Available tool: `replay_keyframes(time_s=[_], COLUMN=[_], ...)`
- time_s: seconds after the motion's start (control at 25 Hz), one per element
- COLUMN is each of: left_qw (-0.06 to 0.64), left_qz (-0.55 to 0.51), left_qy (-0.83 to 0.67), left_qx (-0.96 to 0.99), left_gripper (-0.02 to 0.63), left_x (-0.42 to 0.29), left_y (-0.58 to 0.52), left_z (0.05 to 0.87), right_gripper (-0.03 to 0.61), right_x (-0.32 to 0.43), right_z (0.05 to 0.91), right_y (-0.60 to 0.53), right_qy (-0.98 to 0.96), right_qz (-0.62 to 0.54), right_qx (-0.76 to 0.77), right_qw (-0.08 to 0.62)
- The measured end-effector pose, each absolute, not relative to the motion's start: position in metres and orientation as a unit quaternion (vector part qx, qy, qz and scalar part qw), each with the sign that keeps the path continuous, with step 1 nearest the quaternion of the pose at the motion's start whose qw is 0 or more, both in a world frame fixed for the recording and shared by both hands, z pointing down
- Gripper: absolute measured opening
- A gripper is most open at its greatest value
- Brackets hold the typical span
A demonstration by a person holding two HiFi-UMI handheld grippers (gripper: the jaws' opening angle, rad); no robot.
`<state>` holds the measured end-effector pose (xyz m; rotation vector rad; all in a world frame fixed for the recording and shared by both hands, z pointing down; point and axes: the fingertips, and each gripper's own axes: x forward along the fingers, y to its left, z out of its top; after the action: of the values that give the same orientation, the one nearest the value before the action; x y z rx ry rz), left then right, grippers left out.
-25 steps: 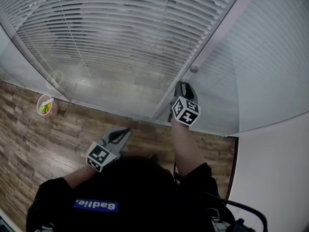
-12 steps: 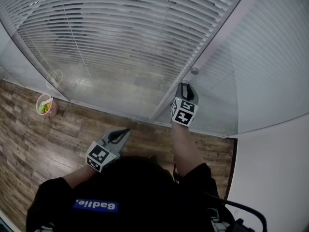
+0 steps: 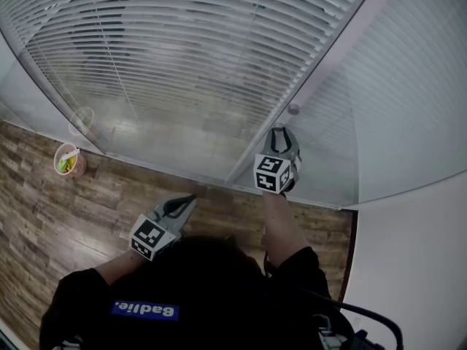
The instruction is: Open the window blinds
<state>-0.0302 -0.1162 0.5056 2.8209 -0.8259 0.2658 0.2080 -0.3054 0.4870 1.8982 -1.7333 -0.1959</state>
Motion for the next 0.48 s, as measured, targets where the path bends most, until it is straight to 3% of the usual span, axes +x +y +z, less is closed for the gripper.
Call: replay_keyframes(time_s=[0.48], left_qw=[0.094], left_qz=[0.089], left_qy=[-0.276], left_qx=[0.952], left_gripper=[0.000], left_x=[-0.0290], left_y=[-0.1158], left_z=[0.5059], right_gripper=[0.124], right_x=[0.2054], right_z=[0.4910], right_y=[-0.3046], right_qy=[-0.592], right_qz=[-0.225], right_qx=[0.646], right_qw=[0.427])
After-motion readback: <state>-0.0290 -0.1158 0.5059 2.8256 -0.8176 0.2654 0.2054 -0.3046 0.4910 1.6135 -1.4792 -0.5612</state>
